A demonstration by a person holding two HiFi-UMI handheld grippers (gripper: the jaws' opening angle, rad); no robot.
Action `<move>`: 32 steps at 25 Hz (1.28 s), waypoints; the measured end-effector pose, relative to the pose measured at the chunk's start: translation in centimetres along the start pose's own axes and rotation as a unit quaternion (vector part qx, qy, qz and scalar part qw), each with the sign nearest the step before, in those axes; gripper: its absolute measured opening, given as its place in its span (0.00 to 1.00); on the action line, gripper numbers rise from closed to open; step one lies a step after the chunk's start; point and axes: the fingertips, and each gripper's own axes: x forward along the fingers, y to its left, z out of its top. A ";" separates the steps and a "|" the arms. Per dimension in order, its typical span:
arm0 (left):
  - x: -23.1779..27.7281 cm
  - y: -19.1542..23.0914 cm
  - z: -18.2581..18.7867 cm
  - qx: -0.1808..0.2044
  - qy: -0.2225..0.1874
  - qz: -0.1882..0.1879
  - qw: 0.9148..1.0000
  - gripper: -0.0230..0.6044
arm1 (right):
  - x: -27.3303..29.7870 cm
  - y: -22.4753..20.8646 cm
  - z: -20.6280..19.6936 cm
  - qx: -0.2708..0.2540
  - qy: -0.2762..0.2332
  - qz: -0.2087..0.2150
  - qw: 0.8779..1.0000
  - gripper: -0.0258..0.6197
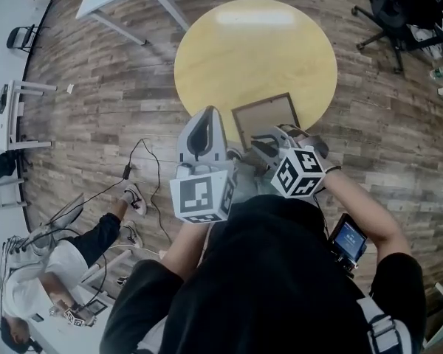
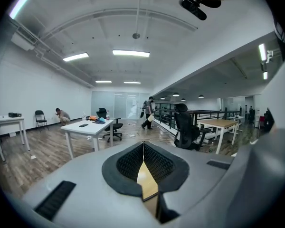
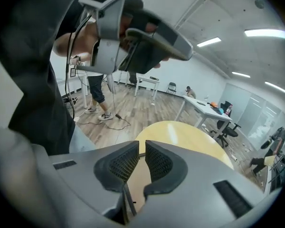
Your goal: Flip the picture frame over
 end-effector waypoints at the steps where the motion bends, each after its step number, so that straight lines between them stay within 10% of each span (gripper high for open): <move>1: 0.1 0.5 -0.3 0.000 0.003 0.005 1.000 0.07 | 1.1 0.7 -0.7 -0.003 0.010 0.015 1.000 0.09; 9: 0.2 3.8 -3.6 -0.006 0.019 0.036 0.999 0.07 | 9.4 6.3 -7.5 -0.054 0.101 0.094 0.989 0.32; 22: 1.1 5.4 -6.4 -0.019 0.055 0.059 0.997 0.07 | 13.3 5.1 -11.1 -0.307 0.102 -0.008 0.946 0.36; 32: 1.9 4.4 -6.4 -0.018 0.054 0.046 0.997 0.07 | 11.3 3.5 -7.4 -0.252 0.059 0.003 0.966 0.23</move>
